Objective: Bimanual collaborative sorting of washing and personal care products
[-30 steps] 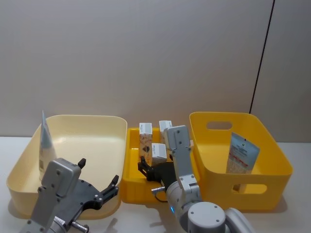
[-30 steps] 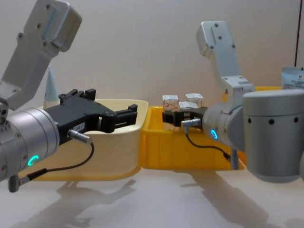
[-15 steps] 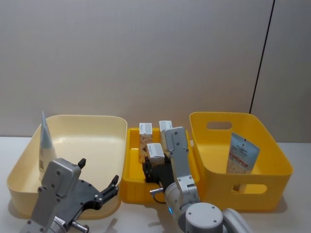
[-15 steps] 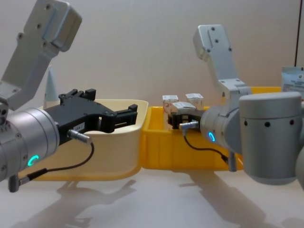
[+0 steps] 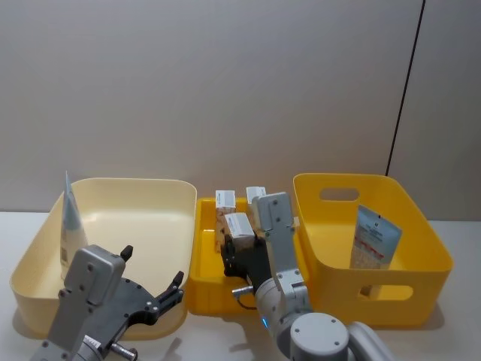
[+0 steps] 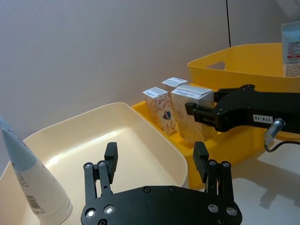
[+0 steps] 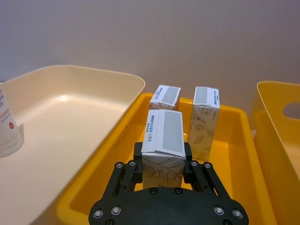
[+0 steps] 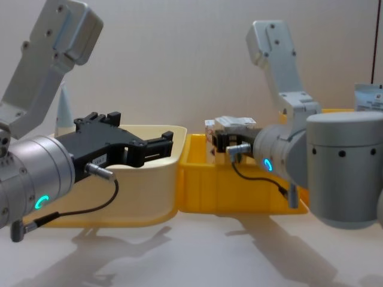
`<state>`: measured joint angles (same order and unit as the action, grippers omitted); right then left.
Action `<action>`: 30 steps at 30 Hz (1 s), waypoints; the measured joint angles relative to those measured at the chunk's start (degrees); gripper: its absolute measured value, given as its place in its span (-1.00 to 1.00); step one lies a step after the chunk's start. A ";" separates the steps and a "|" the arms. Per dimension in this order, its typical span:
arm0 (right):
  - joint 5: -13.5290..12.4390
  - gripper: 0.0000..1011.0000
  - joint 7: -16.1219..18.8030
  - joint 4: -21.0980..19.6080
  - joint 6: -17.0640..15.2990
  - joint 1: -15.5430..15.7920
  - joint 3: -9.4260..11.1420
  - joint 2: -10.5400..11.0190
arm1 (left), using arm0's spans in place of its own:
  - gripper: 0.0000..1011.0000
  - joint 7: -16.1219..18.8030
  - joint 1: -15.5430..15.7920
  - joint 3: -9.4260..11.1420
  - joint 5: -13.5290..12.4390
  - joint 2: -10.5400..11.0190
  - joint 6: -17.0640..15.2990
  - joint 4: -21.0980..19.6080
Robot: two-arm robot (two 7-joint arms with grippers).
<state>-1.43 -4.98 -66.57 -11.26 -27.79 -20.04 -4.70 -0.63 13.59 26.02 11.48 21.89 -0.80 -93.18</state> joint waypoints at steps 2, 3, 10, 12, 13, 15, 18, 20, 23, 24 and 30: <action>-0.08 -0.12 0.46 -0.63 0.91 0.18 0.10 0.13 | 0.98 0.00 0.00 0.00 0.00 0.00 0.00 0.00; -0.11 -0.12 0.55 -0.85 1.13 0.23 0.16 0.18 | 0.98 0.00 0.00 0.00 0.00 0.00 0.00 0.00; -1.08 -0.12 2.37 -4.42 4.48 0.96 1.02 0.66 | 0.98 0.00 0.00 0.00 0.00 0.00 0.00 0.00; -1.33 -0.12 2.71 -5.30 5.02 1.14 1.28 0.77 | 0.98 0.00 0.00 0.00 0.00 0.00 0.00 0.00; -1.70 -0.12 3.13 -6.26 5.64 1.34 1.53 0.91 | 0.98 0.00 0.00 0.00 0.00 0.00 0.00 0.00; -2.02 -0.12 3.53 -7.52 6.19 1.60 1.89 1.09 | 0.98 0.00 0.00 0.00 0.00 0.00 0.00 0.00; -2.81 -0.12 4.40 -10.00 7.14 2.18 2.66 1.50 | 0.98 0.00 0.00 0.00 0.00 0.00 0.00 0.00; -3.48 -0.12 4.98 -12.33 7.66 2.85 3.56 1.98 | 0.98 0.00 0.00 0.00 0.00 0.00 0.00 0.00; -4.36 -0.12 5.63 -15.53 8.19 3.84 4.85 2.71 | 0.98 0.00 0.00 0.00 0.00 0.00 0.00 0.00; -4.53 -0.12 5.73 -15.98 8.27 4.07 5.04 2.86 | 0.98 0.00 0.00 0.00 0.00 0.00 0.00 0.00; -5.51 -0.12 6.05 -21.97 8.44 6.42 7.82 4.16 | 0.98 0.00 0.00 0.00 0.00 0.00 0.00 0.00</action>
<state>-6.94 1.07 -88.54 -2.82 -21.37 -12.22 -0.54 -0.63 13.59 26.02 11.48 21.89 -0.80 -93.17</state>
